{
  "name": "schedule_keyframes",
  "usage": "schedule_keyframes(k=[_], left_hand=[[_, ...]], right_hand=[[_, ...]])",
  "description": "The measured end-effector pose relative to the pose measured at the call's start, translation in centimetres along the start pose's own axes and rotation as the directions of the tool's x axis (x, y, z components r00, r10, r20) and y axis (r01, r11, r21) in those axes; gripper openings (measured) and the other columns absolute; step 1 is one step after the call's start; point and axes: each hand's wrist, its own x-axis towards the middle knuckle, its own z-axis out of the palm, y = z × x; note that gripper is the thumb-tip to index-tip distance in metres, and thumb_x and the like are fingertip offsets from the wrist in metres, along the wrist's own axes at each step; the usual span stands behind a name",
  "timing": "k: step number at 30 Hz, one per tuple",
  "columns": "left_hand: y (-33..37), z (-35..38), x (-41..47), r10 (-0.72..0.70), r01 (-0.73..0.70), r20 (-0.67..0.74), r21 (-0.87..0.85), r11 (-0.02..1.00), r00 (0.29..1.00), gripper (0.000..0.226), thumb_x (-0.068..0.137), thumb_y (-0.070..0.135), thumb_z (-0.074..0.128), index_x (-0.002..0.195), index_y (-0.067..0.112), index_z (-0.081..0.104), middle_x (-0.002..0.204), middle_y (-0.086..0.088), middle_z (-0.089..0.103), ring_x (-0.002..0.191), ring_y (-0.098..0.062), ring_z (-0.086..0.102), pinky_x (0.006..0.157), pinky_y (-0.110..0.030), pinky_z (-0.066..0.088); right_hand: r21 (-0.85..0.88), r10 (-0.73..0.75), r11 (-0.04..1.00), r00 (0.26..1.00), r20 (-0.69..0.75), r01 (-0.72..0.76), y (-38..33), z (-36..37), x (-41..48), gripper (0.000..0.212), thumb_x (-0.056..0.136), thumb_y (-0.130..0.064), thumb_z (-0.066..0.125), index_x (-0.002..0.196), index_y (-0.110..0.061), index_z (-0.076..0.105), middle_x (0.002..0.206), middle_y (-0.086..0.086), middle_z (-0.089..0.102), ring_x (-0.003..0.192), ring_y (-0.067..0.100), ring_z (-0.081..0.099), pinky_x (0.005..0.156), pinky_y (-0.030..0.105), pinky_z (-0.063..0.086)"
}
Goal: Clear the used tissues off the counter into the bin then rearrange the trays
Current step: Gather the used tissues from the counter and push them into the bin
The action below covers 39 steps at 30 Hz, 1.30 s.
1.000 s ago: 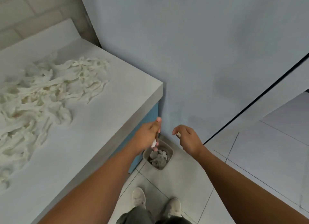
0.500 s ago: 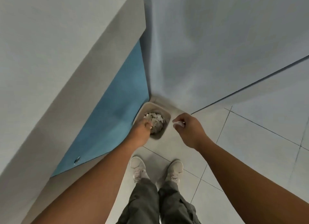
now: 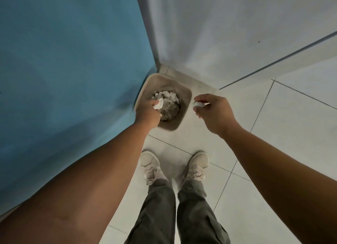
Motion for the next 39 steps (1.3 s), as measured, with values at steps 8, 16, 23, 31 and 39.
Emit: schedule_keyframes(k=[8,16,23,31,39], left_hand=[[-1.8,0.4,1.4,-0.075,0.075,0.020,-0.009,0.997,0.997,0.050,0.089,0.005,0.055,0.136,0.023,0.058,0.137,-0.003,0.057,0.120,-0.024,0.056,0.081,-0.022,0.042],[-3.0,-0.2,0.9,-0.060,0.056,-0.055,-0.071,0.996,0.997,0.035,0.092,0.010,0.055,0.123,0.021,0.064,0.127,-0.001,0.065,0.107,-0.023,0.063,0.082,-0.029,0.052],[-3.9,0.7,1.4,-0.010,0.009,-0.047,-0.028,1.000,0.999,0.034,0.090,0.013,0.055,0.121,0.025,0.065,0.121,0.001,0.066,0.101,-0.023,0.065,0.074,-0.029,0.054],[-1.0,-1.5,-1.7,0.095,-0.095,-0.075,0.010,0.995,0.993,0.043,0.088,0.002,0.053,0.124,0.022,0.064,0.129,-0.004,0.064,0.115,-0.024,0.061,0.094,-0.029,0.050],[6.8,-8.0,-12.7,0.411,-0.373,-0.156,0.223,0.901,0.898,0.036,0.088,0.009,0.059,0.123,0.016,0.064,0.117,-0.009,0.067,0.109,-0.030,0.060,0.093,-0.038,0.051]], right_hand=[[-0.033,0.028,0.999,1.000,0.014,-0.027,2.5,2.8,1.1,0.024,0.087,-0.014,0.064,0.106,-0.026,0.071,0.091,-0.003,0.068,0.076,0.012,0.063,0.060,0.013,0.047],[-0.074,-0.072,0.994,0.996,0.060,0.076,1.4,8.1,4.4,0.024,0.084,-0.012,0.063,0.104,-0.024,0.071,0.103,0.002,0.070,0.093,0.021,0.063,0.080,0.026,0.049],[-0.303,-0.057,0.948,0.987,0.151,0.101,2.5,11.2,7.9,0.042,0.088,-0.022,0.060,0.130,-0.023,0.057,0.126,0.009,0.064,0.115,0.030,0.058,0.099,0.034,0.047],[-0.417,-0.182,0.871,0.959,0.217,0.260,0.9,5.7,2.9,0.061,0.088,-0.025,0.058,0.146,-0.026,0.039,0.139,0.011,0.052,0.121,0.033,0.053,0.100,0.039,0.046],[-0.441,-0.303,0.827,0.937,0.172,0.348,-7.6,-3.1,-6.6,0.062,0.087,-0.023,0.062,0.145,-0.018,0.040,0.146,0.009,0.045,0.135,0.028,0.040,0.112,0.041,0.036]])
